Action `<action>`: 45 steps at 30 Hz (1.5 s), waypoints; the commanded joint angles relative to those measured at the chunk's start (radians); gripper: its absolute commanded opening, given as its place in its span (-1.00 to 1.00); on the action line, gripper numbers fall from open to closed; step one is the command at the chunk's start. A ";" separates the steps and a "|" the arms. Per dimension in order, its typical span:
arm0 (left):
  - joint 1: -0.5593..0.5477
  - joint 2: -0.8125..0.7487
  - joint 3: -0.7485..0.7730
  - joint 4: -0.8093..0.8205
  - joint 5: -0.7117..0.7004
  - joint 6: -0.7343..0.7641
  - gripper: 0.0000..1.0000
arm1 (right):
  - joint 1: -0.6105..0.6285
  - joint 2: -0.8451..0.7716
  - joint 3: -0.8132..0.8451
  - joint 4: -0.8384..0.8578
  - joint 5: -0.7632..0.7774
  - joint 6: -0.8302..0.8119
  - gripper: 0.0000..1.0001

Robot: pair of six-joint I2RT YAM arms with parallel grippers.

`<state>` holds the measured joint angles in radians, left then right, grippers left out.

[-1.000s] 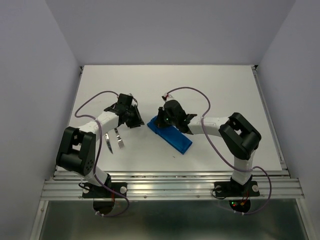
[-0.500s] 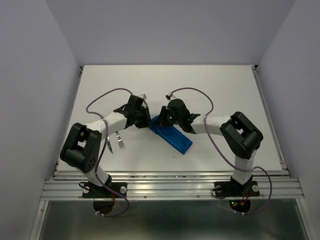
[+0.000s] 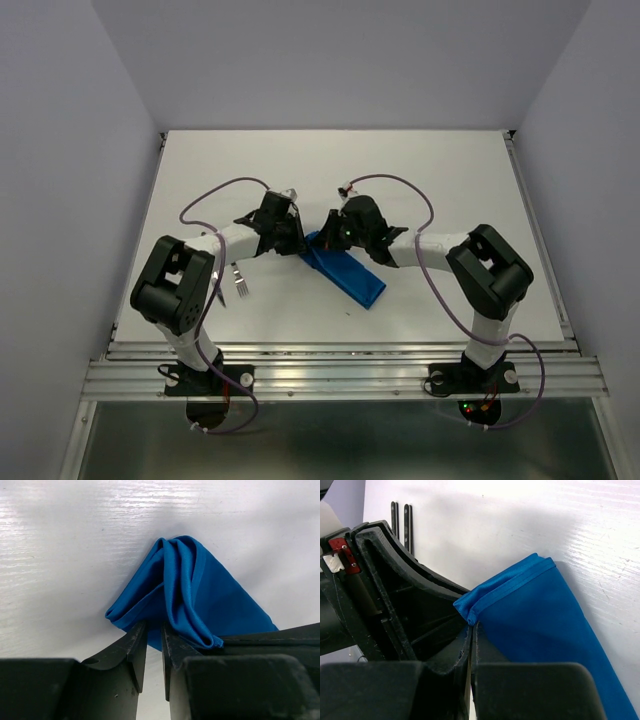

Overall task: Fold the napkin into a case and place the utensils inside
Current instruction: Grasp the top corner of the smaller rectangle folded napkin from the folded napkin.

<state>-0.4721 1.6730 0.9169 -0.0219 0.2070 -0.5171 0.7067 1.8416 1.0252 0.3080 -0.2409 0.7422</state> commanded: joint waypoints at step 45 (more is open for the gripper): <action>-0.052 0.036 0.140 -0.131 -0.129 0.038 -0.47 | -0.148 0.061 -0.232 0.253 -0.104 0.137 -0.99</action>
<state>-0.4980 1.7638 1.0058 -0.0723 0.1585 -0.5140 0.5701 1.8790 0.8093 0.5087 -0.3355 0.8814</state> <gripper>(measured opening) 0.265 0.016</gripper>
